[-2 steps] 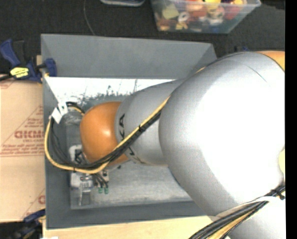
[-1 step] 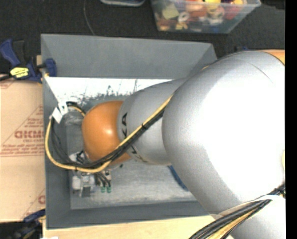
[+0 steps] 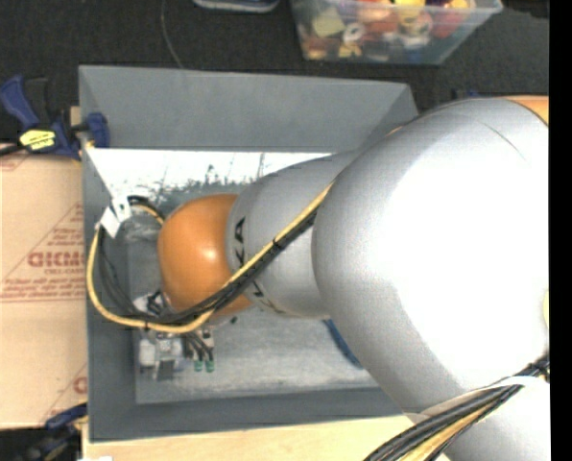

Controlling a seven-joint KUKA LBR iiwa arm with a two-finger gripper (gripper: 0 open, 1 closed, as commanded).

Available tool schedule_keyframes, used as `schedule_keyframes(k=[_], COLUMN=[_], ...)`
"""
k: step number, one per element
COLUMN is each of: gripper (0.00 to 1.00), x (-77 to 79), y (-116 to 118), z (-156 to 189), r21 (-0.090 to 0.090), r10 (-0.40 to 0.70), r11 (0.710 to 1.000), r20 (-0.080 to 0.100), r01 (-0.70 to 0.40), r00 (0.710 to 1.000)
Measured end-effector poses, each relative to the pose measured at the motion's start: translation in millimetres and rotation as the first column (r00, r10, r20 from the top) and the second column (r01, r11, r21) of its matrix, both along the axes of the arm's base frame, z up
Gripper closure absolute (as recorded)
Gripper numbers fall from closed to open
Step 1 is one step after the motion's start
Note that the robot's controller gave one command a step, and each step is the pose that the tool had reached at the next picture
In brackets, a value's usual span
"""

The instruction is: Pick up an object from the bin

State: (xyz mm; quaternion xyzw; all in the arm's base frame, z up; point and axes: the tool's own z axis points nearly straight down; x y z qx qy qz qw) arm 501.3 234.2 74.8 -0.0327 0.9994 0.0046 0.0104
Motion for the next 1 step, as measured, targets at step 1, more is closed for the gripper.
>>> schedule_keyframes(k=[1], gripper=[1.0], x=[1.2], y=[0.0], z=[4.5], r21=[0.002], r10=[-0.002], r11=[1.0], r20=[0.005], r01=[0.002], r00=[1.0])
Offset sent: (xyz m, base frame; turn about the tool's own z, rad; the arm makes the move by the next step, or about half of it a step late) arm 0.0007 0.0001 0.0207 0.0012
